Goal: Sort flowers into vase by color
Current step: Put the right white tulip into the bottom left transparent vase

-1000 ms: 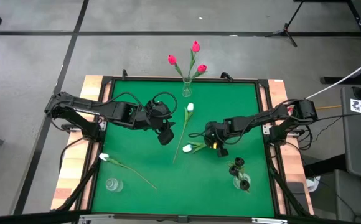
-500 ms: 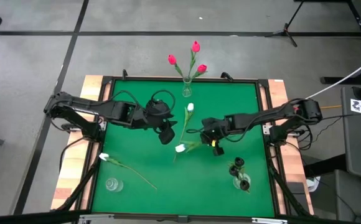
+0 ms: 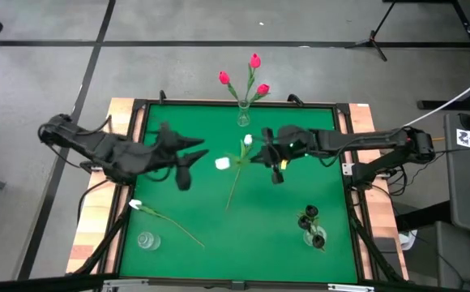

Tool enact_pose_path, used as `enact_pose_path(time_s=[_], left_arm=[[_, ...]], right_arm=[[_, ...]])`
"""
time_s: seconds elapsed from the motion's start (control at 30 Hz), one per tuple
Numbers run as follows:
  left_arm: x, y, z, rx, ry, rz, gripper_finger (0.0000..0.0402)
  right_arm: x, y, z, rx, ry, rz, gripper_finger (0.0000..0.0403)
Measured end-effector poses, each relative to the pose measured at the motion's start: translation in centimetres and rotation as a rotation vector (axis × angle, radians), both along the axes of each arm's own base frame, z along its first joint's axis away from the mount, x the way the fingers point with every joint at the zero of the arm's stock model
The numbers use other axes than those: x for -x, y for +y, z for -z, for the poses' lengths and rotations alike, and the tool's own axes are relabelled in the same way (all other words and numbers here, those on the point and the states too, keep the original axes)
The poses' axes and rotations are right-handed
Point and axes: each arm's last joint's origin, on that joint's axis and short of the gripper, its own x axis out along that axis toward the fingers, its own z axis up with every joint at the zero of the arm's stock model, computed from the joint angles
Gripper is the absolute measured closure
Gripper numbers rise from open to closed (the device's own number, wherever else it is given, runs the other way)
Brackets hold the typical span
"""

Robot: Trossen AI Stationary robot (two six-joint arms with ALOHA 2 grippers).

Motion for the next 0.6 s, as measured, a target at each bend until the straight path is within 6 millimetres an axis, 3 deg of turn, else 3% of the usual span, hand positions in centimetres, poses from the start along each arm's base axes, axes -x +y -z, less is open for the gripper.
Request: enact_pose_path(time_s=[0.13,0.3,0.5,0.6], left_arm=[[1.2,-1.7,2.8,0.039,-0.082,0.047,0.0258],[0.9,-2.6,6.5,0.103,-0.237,0.076,0.0258],[-0.7,-1.6,9.8,0.078,-0.34,0.015,0.0258],[-1.9,-0.8,10.2,0.08,-0.362,0.027,0.0258]], right_arm=[[-0.8,0.0,-2.5,-0.05,-0.217,-0.065,0.0392],[-1.1,0.2,-4.7,-0.067,-0.369,-0.109,0.0399],[-1.8,0.2,-6.5,-0.09,-0.465,-0.125,0.0387],[-2.5,0.5,-6.9,-0.115,-0.49,-0.15,0.0386]])
